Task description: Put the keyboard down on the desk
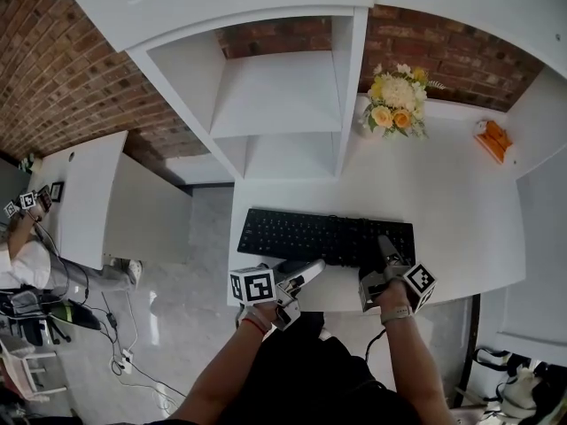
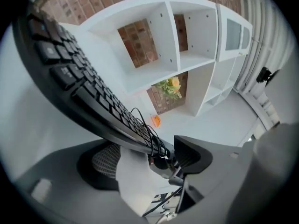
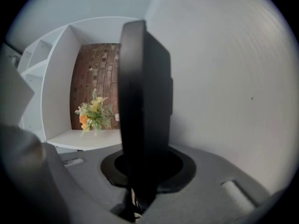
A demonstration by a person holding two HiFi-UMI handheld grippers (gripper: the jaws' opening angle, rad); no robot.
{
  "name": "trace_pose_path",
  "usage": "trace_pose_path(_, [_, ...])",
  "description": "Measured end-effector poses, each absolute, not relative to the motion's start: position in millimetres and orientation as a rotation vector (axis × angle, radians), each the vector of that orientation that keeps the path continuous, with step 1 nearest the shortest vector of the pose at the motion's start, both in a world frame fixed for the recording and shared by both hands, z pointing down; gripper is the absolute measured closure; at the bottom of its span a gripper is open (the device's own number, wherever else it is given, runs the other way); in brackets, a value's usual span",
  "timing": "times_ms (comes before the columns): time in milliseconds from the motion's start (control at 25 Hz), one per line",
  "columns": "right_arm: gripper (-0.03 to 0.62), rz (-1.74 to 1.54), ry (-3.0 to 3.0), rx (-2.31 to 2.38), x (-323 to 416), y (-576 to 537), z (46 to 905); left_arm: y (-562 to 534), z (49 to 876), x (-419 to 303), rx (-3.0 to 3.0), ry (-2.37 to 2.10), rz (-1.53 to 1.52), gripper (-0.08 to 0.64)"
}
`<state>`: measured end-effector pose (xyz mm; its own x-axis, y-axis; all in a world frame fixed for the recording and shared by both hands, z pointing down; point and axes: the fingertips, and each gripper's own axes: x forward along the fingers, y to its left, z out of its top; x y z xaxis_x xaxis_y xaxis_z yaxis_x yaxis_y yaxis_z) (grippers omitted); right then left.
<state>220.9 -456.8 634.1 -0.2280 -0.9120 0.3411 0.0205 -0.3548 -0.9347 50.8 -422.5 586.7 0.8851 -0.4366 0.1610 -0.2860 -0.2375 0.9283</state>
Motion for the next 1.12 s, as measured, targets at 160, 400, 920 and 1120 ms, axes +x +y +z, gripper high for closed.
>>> trace_pose_path(160, [0.528, -1.697, 1.119, -1.322, 220, -456, 631, -415, 592, 53, 1.96, -0.566, 0.078, 0.226])
trace_pose_path(400, [0.525, -1.705, 1.133, -1.32, 219, -457, 630, -411, 606, 47, 2.021, -0.664, 0.253, 0.413])
trace_pose_path(920, [0.417, -1.677, 1.303, -1.207, 215, -458, 609, -412, 599, 52, 1.973, -0.658, 0.158, 0.474])
trace_pose_path(1120, [0.416, -1.673, 1.362, -1.142, 212, -445, 602, -417, 595, 55, 1.938, -0.657, 0.098, 0.48])
